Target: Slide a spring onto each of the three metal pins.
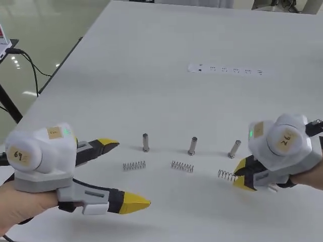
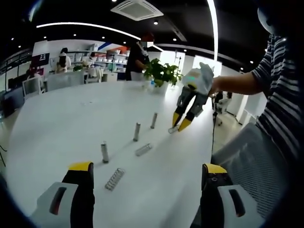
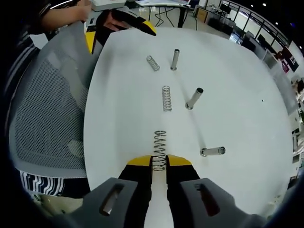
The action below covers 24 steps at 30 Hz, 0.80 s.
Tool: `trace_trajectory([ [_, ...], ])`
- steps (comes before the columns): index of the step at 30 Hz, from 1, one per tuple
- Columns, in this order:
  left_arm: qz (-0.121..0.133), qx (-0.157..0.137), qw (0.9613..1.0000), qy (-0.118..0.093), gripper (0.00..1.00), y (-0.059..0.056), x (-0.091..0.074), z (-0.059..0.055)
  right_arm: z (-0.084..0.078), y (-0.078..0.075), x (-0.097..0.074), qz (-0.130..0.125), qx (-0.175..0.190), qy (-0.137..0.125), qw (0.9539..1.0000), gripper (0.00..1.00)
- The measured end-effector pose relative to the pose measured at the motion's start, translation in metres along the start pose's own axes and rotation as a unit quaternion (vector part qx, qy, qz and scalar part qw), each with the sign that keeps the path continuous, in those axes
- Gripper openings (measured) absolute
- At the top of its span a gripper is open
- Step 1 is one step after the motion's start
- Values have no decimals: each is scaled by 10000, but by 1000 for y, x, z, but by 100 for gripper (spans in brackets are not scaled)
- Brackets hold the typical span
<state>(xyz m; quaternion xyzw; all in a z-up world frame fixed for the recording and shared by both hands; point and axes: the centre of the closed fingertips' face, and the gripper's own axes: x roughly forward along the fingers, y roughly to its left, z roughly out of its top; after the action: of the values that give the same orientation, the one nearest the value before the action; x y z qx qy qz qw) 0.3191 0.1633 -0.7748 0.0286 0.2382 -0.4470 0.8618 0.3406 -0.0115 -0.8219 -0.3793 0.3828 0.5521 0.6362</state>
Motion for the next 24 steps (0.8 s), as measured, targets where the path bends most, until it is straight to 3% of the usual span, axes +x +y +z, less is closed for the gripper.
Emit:
trace_trajectory([
  [6,-120,15,9999,48,85,-6,8,-3,10,10,-2,28,-268,-81,9996,8],
  [13,-438,102,9989,131,75,-21,23,-4,28,18,-4,45,-591,-224,9980,8],
  [24,-1094,387,9932,38,54,-50,59,11,41,27,-8,75,-746,-434,9962,8],
])
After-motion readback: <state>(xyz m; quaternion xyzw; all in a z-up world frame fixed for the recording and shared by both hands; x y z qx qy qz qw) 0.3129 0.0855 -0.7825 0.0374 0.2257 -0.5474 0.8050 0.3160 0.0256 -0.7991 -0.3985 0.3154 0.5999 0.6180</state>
